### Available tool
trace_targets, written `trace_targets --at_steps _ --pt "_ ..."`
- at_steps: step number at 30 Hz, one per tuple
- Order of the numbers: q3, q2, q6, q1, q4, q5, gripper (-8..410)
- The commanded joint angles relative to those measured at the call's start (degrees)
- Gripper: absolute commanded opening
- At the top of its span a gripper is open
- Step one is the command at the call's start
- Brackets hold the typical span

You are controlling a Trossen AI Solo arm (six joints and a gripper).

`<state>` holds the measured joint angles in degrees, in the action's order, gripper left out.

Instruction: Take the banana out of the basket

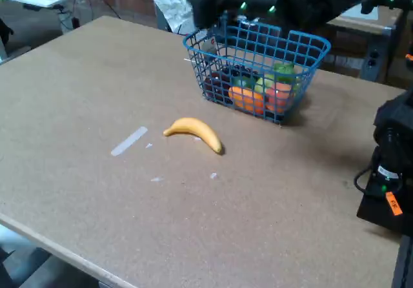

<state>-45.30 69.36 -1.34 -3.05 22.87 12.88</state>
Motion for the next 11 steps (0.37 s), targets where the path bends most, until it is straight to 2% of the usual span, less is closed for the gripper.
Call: trace_targets --at_steps 1,11 --pt "-0.02 -5.68 -0.04 -0.04 0.22 -0.02 257" --pt "-0.02 -14.64 0.02 -0.04 0.26 0.0 257"
